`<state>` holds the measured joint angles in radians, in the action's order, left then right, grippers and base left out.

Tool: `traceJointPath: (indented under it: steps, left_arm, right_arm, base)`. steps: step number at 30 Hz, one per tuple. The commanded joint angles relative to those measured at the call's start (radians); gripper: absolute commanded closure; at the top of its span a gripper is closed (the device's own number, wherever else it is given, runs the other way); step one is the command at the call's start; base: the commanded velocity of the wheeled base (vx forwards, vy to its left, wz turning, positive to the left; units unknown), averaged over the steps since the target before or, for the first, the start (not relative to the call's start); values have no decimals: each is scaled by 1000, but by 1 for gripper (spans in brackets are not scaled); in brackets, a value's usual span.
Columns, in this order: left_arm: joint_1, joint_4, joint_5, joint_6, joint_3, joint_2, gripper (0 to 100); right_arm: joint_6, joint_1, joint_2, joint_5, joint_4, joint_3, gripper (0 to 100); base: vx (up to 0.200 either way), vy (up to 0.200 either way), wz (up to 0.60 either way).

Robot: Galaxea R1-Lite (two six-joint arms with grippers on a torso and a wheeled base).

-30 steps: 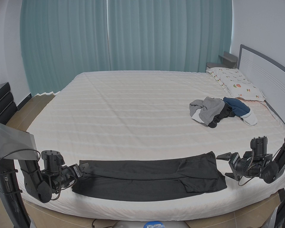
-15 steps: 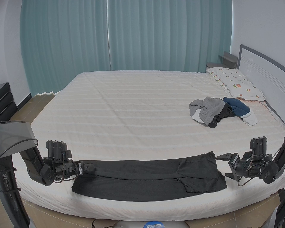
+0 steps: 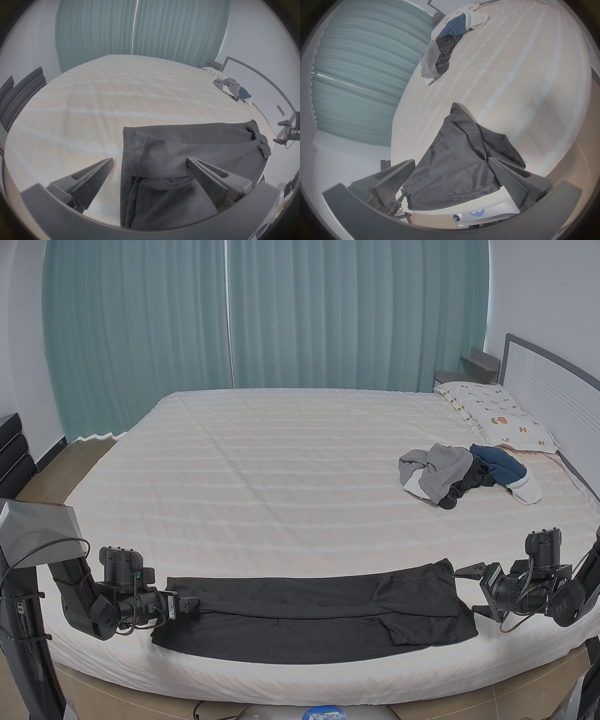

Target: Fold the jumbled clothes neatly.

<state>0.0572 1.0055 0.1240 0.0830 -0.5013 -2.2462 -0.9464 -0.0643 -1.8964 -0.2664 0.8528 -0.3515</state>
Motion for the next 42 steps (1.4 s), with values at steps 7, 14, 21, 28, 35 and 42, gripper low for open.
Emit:
traceJointPath:
  steps: [7,14,21,28,35,42]
  left_arm:
    - [26,4,-7,3,-25,-59,0]
    - [26,5,-11,11,-25,-50,100]
    - [27,4,-12,11,-10,-23,100]
    - [23,4,-14,11,-8,23,100]
    - [26,-1,-12,12,-10,42,100]
    - [27,1,-14,58,-25,45,100]
  right_arm:
    - [0,-3,-1,-2,2,0,0]
    - [0,-3,-3,-2,2,2,0]
    - [0,-3,-1,-2,2,0,0]
    - [0,3,-1,-2,2,0,0]
    - [0,4,-1,-2,2,-3,0]
    - [0,6,-1,-2,2,-3,0]
  base:
    - [0,0,0]
    - [0,0,0]
    - [0,0,0]
    - [0,0,0]
    - [0,0,0]
    - [-114,0,0]
